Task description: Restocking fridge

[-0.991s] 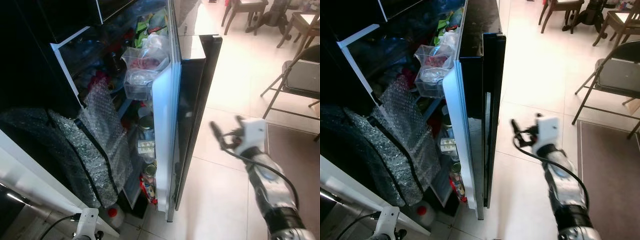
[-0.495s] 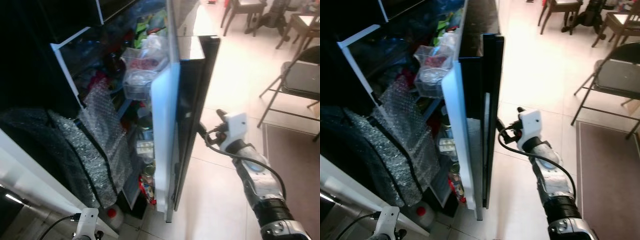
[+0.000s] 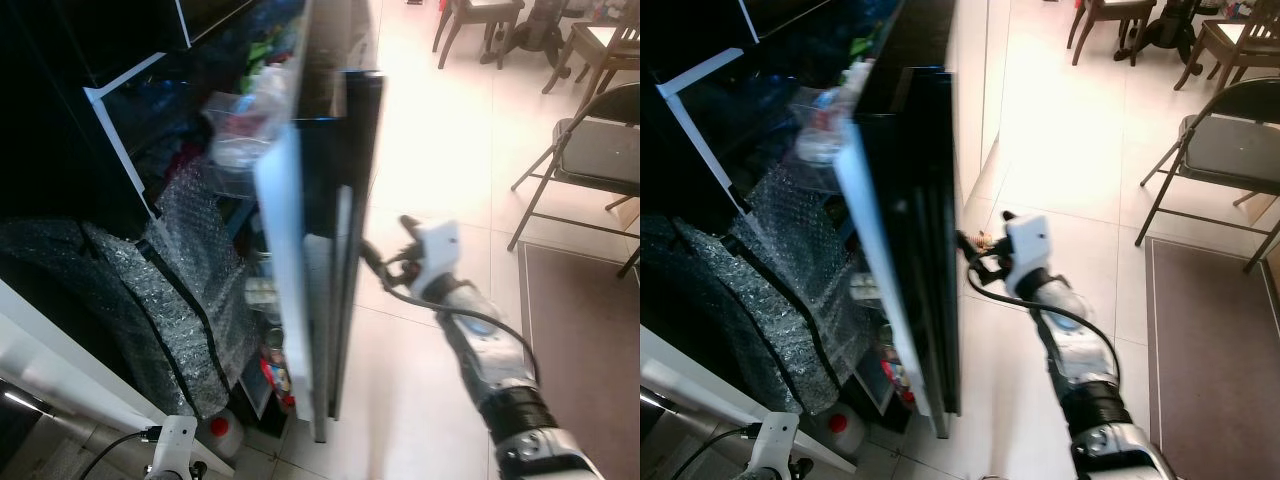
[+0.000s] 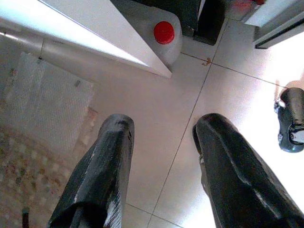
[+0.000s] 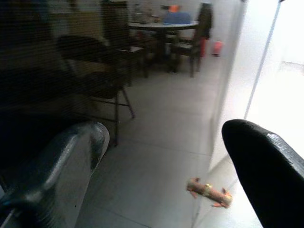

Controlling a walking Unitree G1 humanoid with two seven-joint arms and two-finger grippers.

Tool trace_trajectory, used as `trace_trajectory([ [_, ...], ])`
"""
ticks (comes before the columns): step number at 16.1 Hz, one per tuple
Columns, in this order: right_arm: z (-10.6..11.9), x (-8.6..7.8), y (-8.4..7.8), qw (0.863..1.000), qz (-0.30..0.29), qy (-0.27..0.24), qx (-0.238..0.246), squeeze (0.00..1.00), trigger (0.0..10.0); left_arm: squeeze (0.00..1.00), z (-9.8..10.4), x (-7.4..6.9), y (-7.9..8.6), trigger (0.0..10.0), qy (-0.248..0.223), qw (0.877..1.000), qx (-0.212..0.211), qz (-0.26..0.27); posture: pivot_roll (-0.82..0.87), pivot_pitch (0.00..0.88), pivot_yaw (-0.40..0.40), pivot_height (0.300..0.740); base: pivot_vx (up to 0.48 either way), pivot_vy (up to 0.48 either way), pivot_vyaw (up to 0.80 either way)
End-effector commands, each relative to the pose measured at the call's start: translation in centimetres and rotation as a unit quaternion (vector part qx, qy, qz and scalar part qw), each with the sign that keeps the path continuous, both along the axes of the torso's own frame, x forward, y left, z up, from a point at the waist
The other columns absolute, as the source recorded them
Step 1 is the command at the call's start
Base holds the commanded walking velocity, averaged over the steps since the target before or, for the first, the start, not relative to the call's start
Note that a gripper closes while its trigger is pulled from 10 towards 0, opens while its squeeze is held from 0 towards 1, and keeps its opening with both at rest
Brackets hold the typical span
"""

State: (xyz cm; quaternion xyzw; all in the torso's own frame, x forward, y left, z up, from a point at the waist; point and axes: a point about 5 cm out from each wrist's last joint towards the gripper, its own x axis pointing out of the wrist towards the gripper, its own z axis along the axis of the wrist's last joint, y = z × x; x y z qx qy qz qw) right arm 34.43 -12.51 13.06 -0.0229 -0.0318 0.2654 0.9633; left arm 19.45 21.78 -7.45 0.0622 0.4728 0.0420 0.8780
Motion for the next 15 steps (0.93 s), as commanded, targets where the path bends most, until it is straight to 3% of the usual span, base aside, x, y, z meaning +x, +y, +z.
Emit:
trace_trajectory([
  [1, 0.6, 0.0, 2.5, 0.999, 0.051, -0.011, -0.007, 0.0, 10.0, 0.0, -0.2, -0.5, 0.2, 10.0, 0.009, 1.0, 0.005, 0.005, -0.26, 0.041, 0.038, 0.74, 0.0, 0.0, 0.0],
  [12, 2.9, 0.0, 12.6, 0.983, 0.177, -0.014, 0.04, 0.0, 10.0, 0.0, -0.3, -0.6, -0.2, 10.0, 0.009, 1.0, -0.001, 0.011, -0.24, 0.028, 0.019, 0.74, 0.0, 0.0, 0.0],
  [15, 3.3, 0.1, 13.6, 0.981, 0.185, -0.007, 0.051, 0.0, 10.0, 0.0, -0.4, -0.6, -0.2, 10.0, 0.008, 1.0, -0.002, 0.013, -0.23, 0.025, 0.015, 0.74, 0.0, 0.0, 0.0],
])
